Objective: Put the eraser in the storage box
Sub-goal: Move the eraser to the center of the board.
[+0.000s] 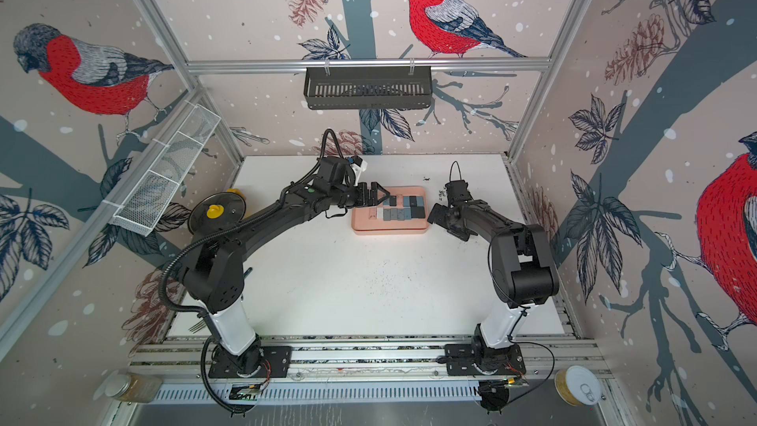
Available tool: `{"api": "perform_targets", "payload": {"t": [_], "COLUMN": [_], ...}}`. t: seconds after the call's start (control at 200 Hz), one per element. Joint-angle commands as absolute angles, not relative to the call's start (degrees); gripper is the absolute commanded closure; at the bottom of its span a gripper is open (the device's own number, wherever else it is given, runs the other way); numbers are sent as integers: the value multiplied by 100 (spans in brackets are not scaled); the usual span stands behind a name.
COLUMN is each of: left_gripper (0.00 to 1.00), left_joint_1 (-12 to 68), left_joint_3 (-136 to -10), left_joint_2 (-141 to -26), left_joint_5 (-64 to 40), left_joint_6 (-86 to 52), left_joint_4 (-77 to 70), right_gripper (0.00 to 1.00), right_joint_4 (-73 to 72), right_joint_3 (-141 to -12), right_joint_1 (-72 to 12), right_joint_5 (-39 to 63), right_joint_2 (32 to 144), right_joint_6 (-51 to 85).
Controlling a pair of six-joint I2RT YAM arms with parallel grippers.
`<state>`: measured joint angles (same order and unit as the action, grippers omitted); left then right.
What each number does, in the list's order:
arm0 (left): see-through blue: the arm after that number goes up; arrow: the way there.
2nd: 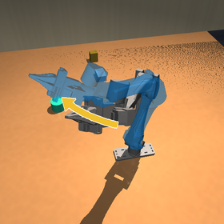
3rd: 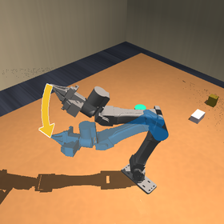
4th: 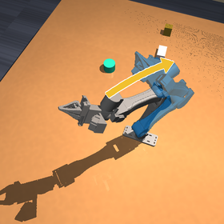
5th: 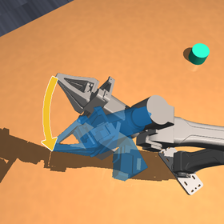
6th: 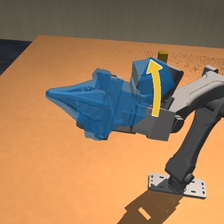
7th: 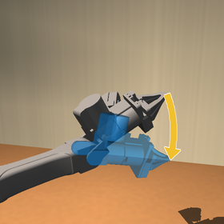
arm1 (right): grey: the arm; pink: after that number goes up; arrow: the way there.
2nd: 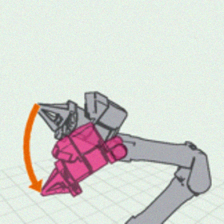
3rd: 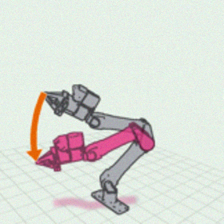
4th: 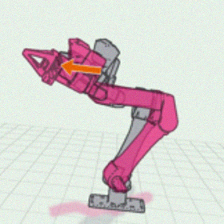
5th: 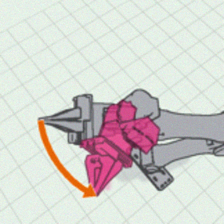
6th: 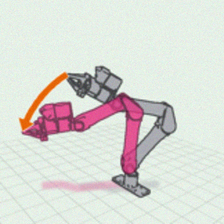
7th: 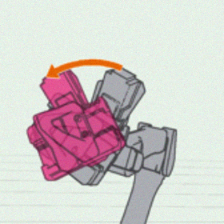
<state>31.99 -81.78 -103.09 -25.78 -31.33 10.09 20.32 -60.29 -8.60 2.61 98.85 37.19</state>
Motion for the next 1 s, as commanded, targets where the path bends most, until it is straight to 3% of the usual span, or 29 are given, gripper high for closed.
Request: {"api": "perform_targets", "payload": {"t": [0.0, 0.595, 0.825, 0.996], "left_gripper": [2, 2, 2, 2], "left_joint_1": [3202, 3260, 3261, 3257], "left_joint_3": [-8181, -8182, -8196, -8212], "left_joint_2": [-10246, -10196, -10209, -10204], "left_joint_5": [-2621, -2582, -2622, -2599], "left_joint_6": [-3116, -3058, -3068, -3048], "left_joint_4": [888, 924, 927, 940], "right_gripper": [1, 1, 11, 11], "right_joint_4": [2188, 2356, 2265, 2155], "right_joint_3": [-5986, -5808, -5900, -5984], "right_joint_1": [-687, -24, 289, 182], "right_joint_5": [200, 44, 132, 131], "right_joint_2": [9778, 9666, 10028, 10247], "right_joint_6": [3519, 3010, 2981, 2991]}}
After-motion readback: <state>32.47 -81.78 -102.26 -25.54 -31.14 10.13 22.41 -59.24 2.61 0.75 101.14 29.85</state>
